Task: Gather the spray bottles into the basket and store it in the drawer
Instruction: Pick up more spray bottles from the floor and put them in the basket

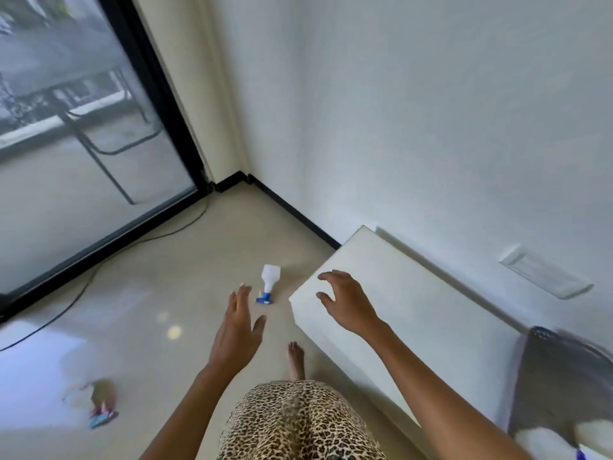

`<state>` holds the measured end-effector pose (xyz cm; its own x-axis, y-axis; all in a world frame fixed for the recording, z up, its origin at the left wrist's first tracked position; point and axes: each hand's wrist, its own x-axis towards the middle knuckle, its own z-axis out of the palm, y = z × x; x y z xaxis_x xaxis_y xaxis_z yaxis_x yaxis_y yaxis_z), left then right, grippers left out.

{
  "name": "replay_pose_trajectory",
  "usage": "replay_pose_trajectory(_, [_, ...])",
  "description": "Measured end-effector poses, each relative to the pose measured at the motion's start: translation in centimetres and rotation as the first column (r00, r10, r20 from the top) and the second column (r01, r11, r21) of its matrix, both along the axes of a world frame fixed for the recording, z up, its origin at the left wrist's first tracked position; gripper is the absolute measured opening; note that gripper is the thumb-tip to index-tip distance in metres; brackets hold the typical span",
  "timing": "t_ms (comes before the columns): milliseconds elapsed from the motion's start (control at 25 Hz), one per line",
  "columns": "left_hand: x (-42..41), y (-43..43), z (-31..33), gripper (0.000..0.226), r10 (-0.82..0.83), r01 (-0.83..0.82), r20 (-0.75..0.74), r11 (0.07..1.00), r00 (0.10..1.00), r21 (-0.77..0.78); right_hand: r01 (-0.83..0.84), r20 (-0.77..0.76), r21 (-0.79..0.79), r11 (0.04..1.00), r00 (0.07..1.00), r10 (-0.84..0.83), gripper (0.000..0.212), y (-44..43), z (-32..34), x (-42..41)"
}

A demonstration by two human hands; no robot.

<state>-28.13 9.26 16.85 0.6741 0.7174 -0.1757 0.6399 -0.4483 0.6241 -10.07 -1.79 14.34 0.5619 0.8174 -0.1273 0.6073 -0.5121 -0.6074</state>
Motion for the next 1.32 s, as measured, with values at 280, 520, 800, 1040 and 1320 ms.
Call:
replay_pose_trajectory(280, [5.9,13.1,-4.6,0.059,0.046,-0.056,-0.13,0.995,0.99,-0.077,-0.114,-0.094,-0.143,0.983,0.99,0.101,0.034,14.5,-5.8,5.0])
replay_pose_trajectory(520, [9.8,22.5,-14.5,0.059,0.032,-0.119,-0.347,0.965,0.937,-0.232,-0.326,-0.137,-0.354,0.877,0.945,0.296,0.036,23.8,-16.3,7.7])
replay_pose_trajectory(800, [10.4,27.3,-36.7,0.057,-0.04,-0.16,-0.482,0.917,0.875,-0.367,-0.567,-0.056,-0.61,0.554,0.728,0.683,0.043,31.6,-38.8,7.9])
replay_pose_trajectory(1040, [9.5,30.8,-57.4,0.055,-0.092,-0.096,-0.461,0.925,0.883,-0.368,-0.564,0.127,-0.757,0.33,0.368,0.921,0.048,37.9,-59.3,6.5])
replay_pose_trajectory(1320, [6.9,31.7,-66.8,0.045,-0.009,-0.146,-0.441,0.938,0.897,-0.315,-0.5,0.217,-0.826,0.26,0.143,0.966,0.051,40.4,-69.6,7.5])
